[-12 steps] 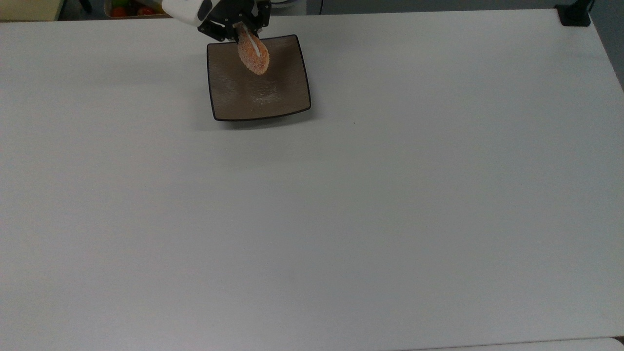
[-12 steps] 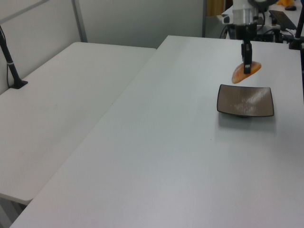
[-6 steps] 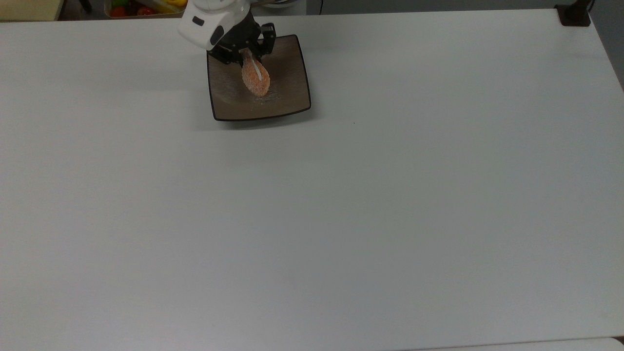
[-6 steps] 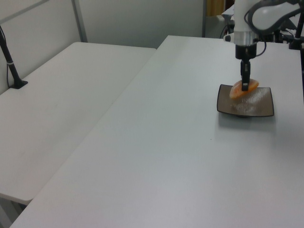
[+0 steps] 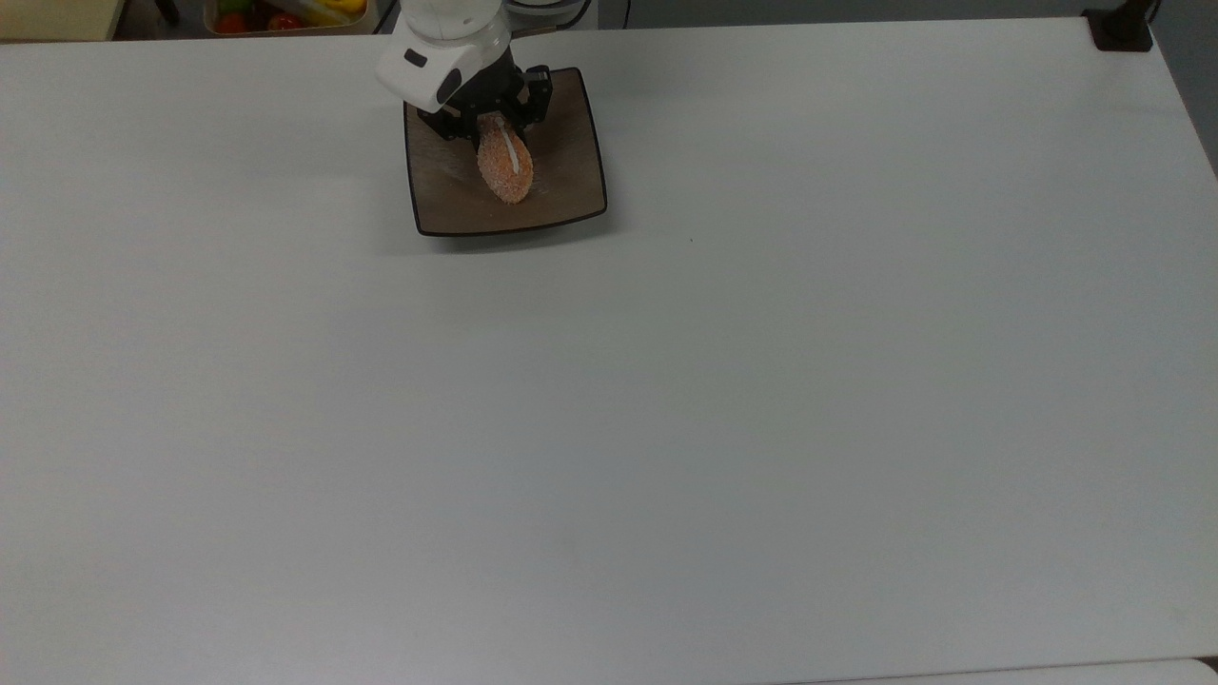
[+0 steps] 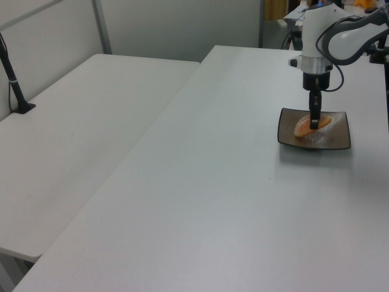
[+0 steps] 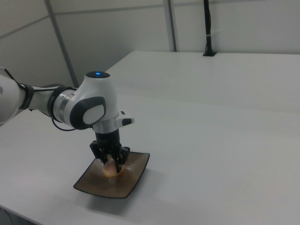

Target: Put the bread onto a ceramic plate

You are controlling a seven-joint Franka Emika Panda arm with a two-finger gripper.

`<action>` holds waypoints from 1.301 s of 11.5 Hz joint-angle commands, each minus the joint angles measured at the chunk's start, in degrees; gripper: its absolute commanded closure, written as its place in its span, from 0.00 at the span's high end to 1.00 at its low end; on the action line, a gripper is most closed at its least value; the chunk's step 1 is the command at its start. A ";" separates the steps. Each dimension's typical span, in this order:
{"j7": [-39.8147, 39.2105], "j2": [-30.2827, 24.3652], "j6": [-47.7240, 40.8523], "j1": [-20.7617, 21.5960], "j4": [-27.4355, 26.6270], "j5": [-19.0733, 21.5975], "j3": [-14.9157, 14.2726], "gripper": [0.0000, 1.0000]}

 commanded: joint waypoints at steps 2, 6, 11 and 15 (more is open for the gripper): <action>1.73 -3.14 -0.65 0.58 -1.15 -1.06 0.10 0.86; 1.91 -3.58 -6.34 0.66 5.42 -1.06 0.45 0.99; 8.65 -3.32 -19.10 0.75 22.55 -0.36 0.45 1.00; 15.61 -2.88 -25.61 0.84 32.85 -0.27 0.36 1.00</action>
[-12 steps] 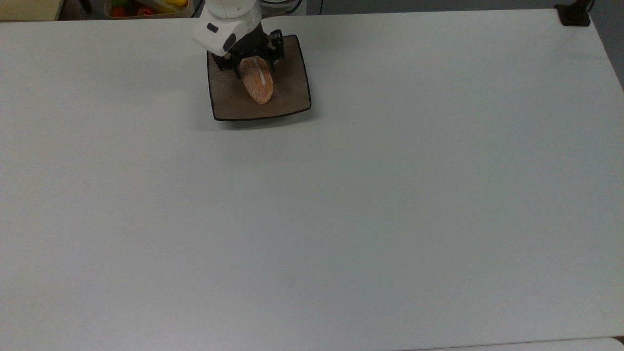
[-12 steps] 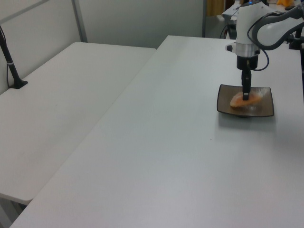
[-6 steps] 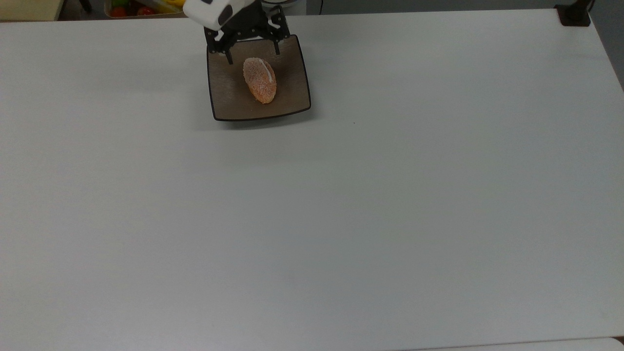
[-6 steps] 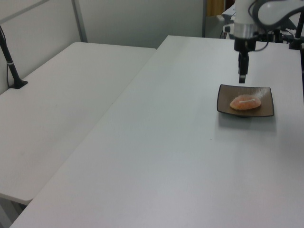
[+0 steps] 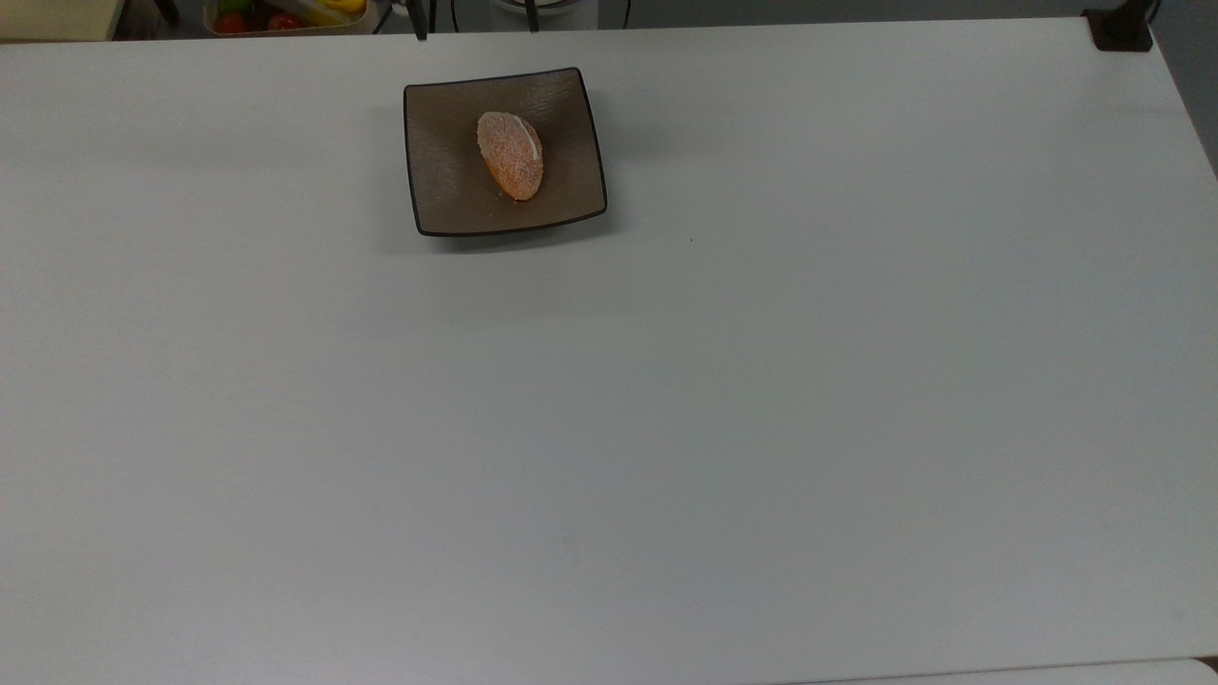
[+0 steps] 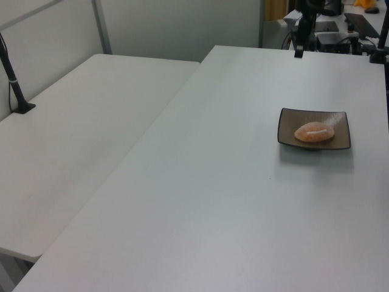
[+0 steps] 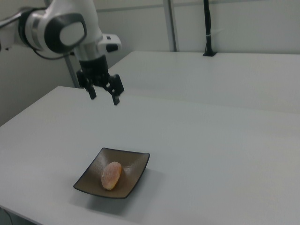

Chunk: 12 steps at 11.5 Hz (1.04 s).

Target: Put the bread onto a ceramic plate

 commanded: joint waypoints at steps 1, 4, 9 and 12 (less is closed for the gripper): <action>4.90 1.29 -3.81 0.31 5.86 -0.01 -0.34 1.00; 8.07 2.79 -3.72 0.40 7.01 0.43 -0.52 1.00; -0.98 8.24 -3.29 4.00 12.55 -5.45 -0.70 1.00; -0.36 7.63 -2.93 4.09 11.85 -3.79 -1.40 1.00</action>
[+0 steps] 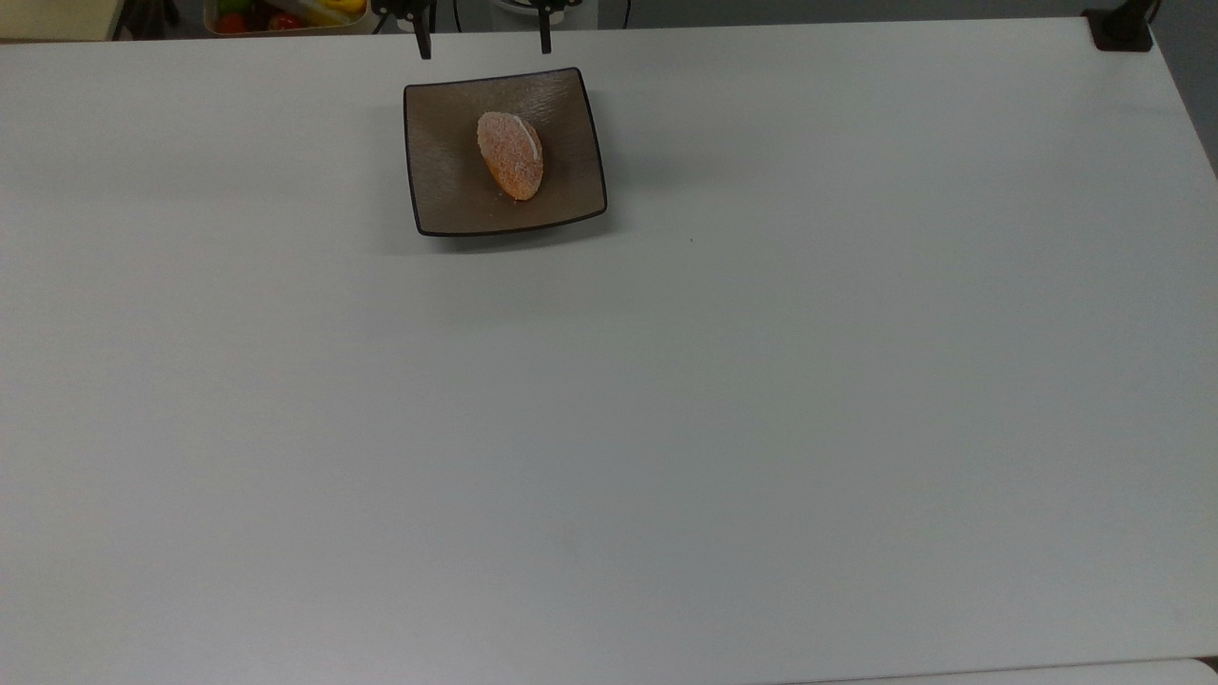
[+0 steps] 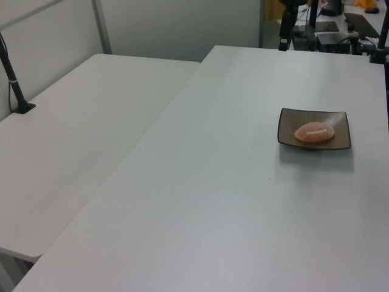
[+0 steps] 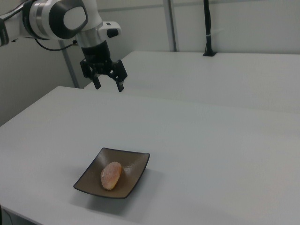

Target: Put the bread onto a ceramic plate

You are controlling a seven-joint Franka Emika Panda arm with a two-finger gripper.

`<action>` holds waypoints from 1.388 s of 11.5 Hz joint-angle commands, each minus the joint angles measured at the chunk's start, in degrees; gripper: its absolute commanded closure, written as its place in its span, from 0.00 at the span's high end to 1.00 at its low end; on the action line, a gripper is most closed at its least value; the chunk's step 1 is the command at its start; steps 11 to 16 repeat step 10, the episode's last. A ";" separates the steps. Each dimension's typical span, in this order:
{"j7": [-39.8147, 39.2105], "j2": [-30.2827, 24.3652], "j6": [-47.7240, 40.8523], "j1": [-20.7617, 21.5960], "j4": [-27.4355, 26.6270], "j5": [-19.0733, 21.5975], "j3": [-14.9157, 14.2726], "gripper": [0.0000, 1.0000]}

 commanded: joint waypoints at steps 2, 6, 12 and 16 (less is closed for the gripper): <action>-0.55 0.01 -0.98 0.93 1.18 0.70 -1.15 1.00; 2.01 -2.79 -1.07 1.90 -1.37 0.70 -1.24 1.00; 2.01 -2.71 -1.07 2.25 -1.46 0.70 -1.24 1.00; 2.01 -2.71 -1.07 2.25 -1.46 0.70 -1.24 1.00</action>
